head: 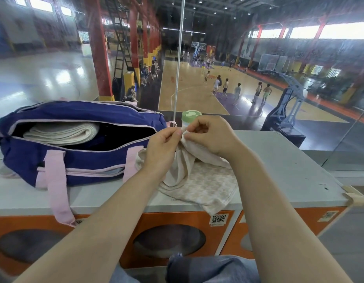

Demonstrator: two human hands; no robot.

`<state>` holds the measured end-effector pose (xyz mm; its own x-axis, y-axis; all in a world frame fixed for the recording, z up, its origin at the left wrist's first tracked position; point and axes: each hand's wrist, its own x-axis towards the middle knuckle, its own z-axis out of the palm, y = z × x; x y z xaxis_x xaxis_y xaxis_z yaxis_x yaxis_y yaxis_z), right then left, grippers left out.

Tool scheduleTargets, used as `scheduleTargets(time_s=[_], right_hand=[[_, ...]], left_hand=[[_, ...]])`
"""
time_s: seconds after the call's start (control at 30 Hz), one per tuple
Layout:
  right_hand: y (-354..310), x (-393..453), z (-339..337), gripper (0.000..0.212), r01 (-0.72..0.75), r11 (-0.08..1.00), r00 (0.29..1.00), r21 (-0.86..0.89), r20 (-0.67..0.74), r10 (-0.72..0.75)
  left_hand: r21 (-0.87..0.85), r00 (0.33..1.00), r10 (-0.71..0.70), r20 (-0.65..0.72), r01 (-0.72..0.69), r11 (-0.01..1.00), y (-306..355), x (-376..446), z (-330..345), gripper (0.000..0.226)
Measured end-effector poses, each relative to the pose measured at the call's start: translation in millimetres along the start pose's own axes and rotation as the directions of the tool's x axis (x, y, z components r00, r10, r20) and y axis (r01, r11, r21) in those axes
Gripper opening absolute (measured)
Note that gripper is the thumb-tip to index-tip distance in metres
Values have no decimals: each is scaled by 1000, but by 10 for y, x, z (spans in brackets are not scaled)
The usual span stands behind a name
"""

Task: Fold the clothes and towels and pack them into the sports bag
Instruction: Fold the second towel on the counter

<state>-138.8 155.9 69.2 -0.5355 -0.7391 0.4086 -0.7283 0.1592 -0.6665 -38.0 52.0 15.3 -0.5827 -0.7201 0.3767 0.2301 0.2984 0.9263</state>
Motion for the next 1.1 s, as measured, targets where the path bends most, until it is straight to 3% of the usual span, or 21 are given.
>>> scheduleTargets(time_s=[0.27,0.47,0.63,0.77,0.87,0.93,1.0,1.03,1.1], right_hand=[[-21,-4,-1,6,58,997,998,-54,-33,-59],[-4,9,-2,17,44,997,998,-61,-30,-46],[10,26,8,9,75,981,997,-181,-16,-79],[-10,23,27,6,116,970,993,-212,-7,-120],[-22,6,41,10,118,970,993,-213,48,-110],[-34,2,18,9,123,967,992,-221,49,-115],[-62,-1,-16,6,107,976,994,-192,-4,-110],[-79,3,-25,6,96,979,993,-179,-47,-106],[-112,4,-33,9,51,983,987,-178,-138,-76]], left_hand=[[90,995,89,41,-92,992,-27,18,-24,21],[173,981,183,69,-192,966,-58,20,-35,18],[236,966,230,120,-253,938,-140,59,-78,18],[166,988,111,105,-127,978,-216,61,-9,13],[106,991,-108,85,99,989,-164,65,82,11],[-72,942,-315,118,324,943,-133,114,112,14],[-208,880,-431,199,468,859,-112,107,98,17],[-169,878,-422,227,462,870,-129,90,76,16],[130,905,-322,279,297,946,-184,40,-5,13]])
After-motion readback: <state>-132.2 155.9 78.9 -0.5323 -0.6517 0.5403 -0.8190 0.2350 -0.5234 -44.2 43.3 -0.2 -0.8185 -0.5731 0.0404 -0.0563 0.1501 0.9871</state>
